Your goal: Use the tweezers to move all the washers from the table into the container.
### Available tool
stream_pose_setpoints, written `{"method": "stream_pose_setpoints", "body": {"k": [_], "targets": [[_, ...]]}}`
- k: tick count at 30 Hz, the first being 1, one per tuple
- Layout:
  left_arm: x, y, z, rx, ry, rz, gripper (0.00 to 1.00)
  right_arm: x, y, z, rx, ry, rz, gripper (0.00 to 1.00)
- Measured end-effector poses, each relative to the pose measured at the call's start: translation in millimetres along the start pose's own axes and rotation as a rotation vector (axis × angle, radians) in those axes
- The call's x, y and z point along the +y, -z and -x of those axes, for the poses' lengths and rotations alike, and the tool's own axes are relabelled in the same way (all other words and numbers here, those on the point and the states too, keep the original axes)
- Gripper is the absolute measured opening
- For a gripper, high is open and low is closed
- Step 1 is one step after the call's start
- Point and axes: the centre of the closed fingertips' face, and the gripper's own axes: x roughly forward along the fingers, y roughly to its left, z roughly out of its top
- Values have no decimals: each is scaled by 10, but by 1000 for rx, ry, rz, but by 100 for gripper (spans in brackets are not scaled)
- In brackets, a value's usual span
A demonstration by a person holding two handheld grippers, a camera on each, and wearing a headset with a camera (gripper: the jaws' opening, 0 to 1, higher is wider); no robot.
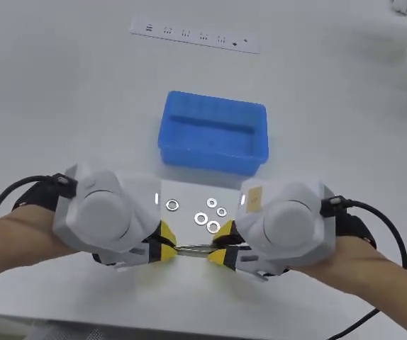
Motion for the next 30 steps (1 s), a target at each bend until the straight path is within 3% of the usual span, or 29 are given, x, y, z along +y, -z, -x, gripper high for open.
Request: {"method": "stream_pose_setpoints", "body": {"k": [3,7,14,17,19,21,26,30], "targets": [[3,7,9,10,-2,-44,6,11,-1,-3,-1,-14,15,10],[-15,-28,62,20,4,-65,5,56,-1,-8,5,-21,94,8],[-64,-99,176,8,30,-63,5,89,-49,40,-46,-7,96,8],[-74,-149,242,-5,38,-60,5,107,-85,80,-89,-4,80,8],[-71,-250,303,-66,40,-9,6,91,-126,120,-125,16,84,8],[-46,-315,424,-91,29,-4,6,62,-210,172,-182,38,46,8],[-47,-395,543,-97,28,0,6,50,-299,186,-250,56,48,8],[-81,-553,630,-133,40,23,6,61,-346,182,-314,58,17,8]]}}
